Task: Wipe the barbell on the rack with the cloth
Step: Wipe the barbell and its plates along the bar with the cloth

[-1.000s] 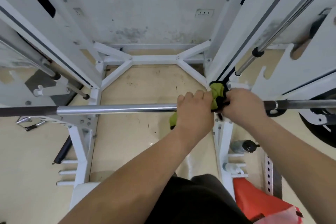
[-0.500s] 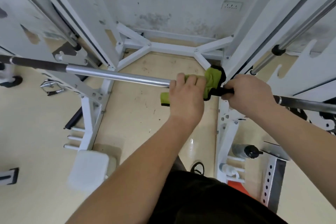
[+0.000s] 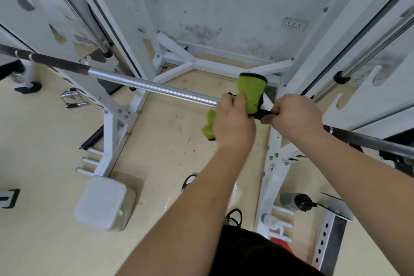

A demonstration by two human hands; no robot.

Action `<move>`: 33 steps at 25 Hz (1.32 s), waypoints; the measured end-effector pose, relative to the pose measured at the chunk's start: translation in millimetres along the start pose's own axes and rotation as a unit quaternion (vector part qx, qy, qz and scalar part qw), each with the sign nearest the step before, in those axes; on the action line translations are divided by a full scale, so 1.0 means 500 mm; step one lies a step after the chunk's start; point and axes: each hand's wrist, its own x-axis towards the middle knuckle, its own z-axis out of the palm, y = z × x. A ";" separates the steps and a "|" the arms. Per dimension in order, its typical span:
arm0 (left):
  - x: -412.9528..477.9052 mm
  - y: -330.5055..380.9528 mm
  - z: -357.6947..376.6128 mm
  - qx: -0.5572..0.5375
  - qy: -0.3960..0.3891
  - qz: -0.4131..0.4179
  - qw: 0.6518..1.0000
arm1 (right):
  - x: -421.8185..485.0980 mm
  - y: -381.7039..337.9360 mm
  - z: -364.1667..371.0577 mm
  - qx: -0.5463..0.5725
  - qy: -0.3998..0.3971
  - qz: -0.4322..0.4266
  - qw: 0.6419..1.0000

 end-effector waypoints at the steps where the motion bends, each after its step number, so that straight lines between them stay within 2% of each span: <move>1: -0.018 0.030 0.017 0.011 -0.029 0.006 0.999 | -0.001 0.000 0.000 -0.014 0.005 -0.001 1.000; 3: -0.033 0.047 0.027 0.051 -0.072 0.090 0.992 | -0.002 0.002 0.003 -0.032 0.018 -0.007 0.999; 5: 0.004 0.002 0.000 0.051 -0.062 0.135 0.988 | -0.001 0.006 0.005 -0.033 0.014 -0.023 0.999; 8: 0.047 -0.068 -0.033 0.071 -0.014 -0.003 0.997 | 0.004 0.006 0.007 -0.028 -0.001 -0.030 0.999; 9: 0.039 -0.062 -0.031 0.071 -0.006 -0.023 0.997 | 0.004 0.006 0.006 -0.026 -0.003 -0.030 0.999; 10: 0.021 -0.043 -0.024 0.061 -0.029 -0.009 0.998 | 0.006 0.006 0.007 -0.021 -0.004 -0.032 0.999; 13: 0.013 -0.015 -0.014 0.031 -0.095 0.120 0.988 | 0.009 0.012 0.008 0.005 0.011 -0.034 0.999; 14: 0.038 -0.022 -0.024 0.040 -0.110 0.115 0.986 | 0.009 0.013 0.009 0.002 0.013 -0.035 0.999; 17: 0.079 -0.024 -0.040 0.088 -0.088 0.011 0.992 | 0.004 0.012 0.007 0.024 0.003 -0.039 0.999; 18: 0.065 -0.007 -0.036 0.103 -0.094 0.006 0.990 | 0.001 0.013 0.000 0.040 -0.009 -0.042 0.998; 20: 0.026 0.011 -0.020 0.115 -0.126 0.074 0.982 | -0.007 0.027 -0.016 0.028 -0.028 -0.051 0.998; 22: 0.048 -0.009 -0.035 0.133 -0.151 0.104 0.974 | -0.019 0.059 -0.029 -0.055 -0.018 -0.060 0.996; 25: 0.118 -0.011 -0.048 0.137 -0.131 0.011 0.982 | -0.034 0.097 -0.025 -0.110 -0.007 -0.064 0.992; 27: 0.078 0.043 -0.019 0.143 -0.137 0.026 0.980 | -0.032 0.100 -0.023 -0.093 -0.008 -0.053 0.994; 30: 0.020 0.073 0.008 0.118 -0.186 0.120 0.968 | -0.015 0.111 -0.034 -0.025 -0.035 -0.018 0.999; 32: 0.071 0.031 -0.027 0.138 -0.188 0.120 0.965 | -0.012 0.120 -0.038 0.018 -0.042 0.003 0.999; 33: 0.100 0.004 -0.039 0.153 -0.160 0.091 0.971 | -0.012 0.123 -0.035 0.022 -0.038 0.003 0.999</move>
